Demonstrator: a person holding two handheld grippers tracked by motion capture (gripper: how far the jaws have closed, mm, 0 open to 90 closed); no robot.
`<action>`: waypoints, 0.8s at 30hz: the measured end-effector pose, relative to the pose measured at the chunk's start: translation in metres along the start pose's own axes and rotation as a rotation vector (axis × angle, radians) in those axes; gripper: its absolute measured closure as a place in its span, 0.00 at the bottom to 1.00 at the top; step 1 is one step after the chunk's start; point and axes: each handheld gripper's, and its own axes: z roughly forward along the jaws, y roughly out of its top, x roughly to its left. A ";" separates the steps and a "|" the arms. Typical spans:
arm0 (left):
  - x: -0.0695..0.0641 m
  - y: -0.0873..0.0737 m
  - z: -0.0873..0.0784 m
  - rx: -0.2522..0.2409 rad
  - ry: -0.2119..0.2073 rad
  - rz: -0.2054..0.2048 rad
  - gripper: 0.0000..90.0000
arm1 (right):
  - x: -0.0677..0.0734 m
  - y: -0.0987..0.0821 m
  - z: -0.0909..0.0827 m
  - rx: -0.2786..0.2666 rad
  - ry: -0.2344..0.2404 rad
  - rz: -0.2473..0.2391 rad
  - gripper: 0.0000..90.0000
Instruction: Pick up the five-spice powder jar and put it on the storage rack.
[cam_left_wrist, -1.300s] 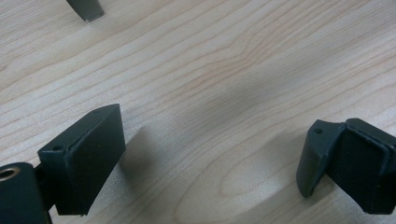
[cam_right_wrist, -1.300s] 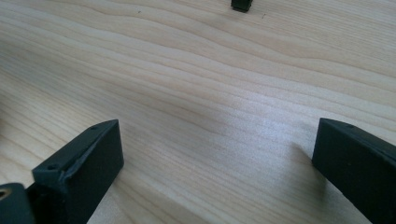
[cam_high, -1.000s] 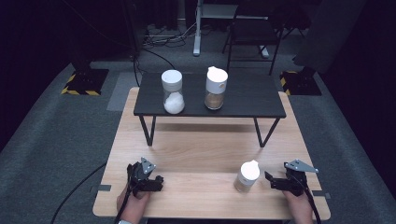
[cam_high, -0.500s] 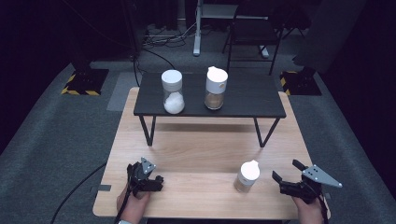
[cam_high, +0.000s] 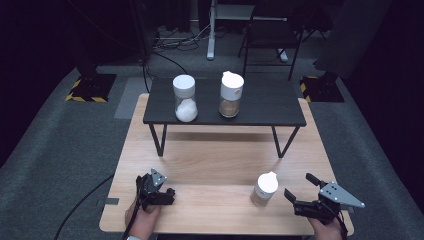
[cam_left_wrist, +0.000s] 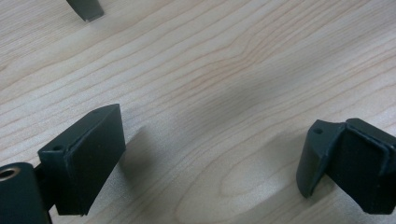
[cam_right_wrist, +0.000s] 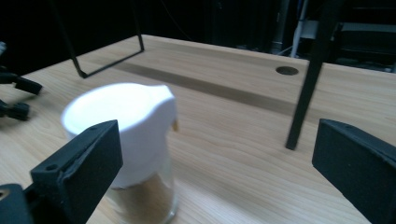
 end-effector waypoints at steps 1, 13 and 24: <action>0.000 0.000 0.000 -0.001 0.000 0.000 0.06 | 0.002 0.001 0.001 -0.003 0.010 0.001 0.02; 0.000 0.000 0.000 -0.001 0.000 -0.001 0.06 | 0.026 0.007 0.016 -0.003 0.076 -0.022 0.02; 0.000 0.000 0.000 -0.001 0.000 0.000 0.06 | 0.039 -0.002 0.037 0.040 0.072 -0.029 0.02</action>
